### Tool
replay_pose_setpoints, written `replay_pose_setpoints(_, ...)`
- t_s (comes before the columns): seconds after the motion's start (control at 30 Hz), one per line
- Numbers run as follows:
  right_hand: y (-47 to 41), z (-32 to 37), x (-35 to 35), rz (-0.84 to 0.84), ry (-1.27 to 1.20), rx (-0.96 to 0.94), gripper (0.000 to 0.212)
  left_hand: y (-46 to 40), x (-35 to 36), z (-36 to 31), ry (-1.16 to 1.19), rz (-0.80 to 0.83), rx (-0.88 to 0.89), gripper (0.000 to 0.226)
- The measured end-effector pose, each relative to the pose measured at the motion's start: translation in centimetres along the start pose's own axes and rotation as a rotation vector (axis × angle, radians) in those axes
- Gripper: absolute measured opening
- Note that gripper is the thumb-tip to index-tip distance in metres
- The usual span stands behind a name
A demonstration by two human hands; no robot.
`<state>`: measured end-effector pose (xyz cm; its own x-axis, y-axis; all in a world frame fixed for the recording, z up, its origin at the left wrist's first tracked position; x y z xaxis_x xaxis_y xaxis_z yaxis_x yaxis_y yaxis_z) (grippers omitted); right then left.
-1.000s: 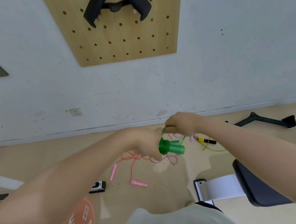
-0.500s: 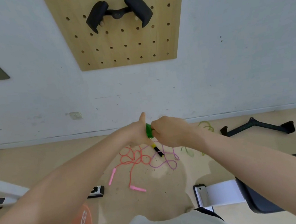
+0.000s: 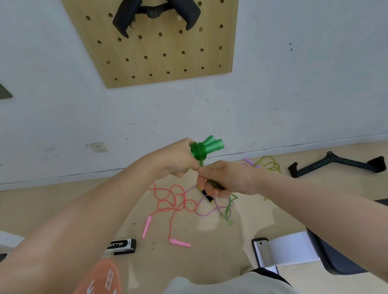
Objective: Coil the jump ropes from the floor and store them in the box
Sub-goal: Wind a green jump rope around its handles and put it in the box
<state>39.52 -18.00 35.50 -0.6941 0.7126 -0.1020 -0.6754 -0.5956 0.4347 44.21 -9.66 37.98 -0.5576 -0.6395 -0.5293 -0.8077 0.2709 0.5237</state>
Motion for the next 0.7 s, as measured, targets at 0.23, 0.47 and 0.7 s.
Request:
replay_pose_setpoints(0.23, 0.5, -2.6, 0.4, 0.027, 0.643, 0.027, 0.036, 4.3, 4.8, -2.6, -0.413, 0.429, 0.174, 0.028)
replay_pose_setpoints(0.47, -0.6, 1.7, -2.7, -0.063, 1.45, 0.031, 0.046, 2.9, 6.1, 0.8, -0.876, 0.294, 0.107, 0.086)
replay_pose_setpoints(0.7, -0.4, 8.2, 0.1, -0.221, 1.678, -0.144, 0.016, 0.5, 5.7, 4.0, -0.896, 0.172, -0.089, 0.042)
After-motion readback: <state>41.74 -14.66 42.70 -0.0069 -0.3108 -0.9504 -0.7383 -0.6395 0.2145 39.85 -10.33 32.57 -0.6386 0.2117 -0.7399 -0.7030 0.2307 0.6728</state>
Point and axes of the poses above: each hand's wrist, its own y-axis away from the middle knuckle, its own x-axis out of the palm, z = x × y, the point moved 8 cm from there along -y, towards the middle knuckle, and after that the axes turned 3 degrees about -y, right-handed, at the moved point
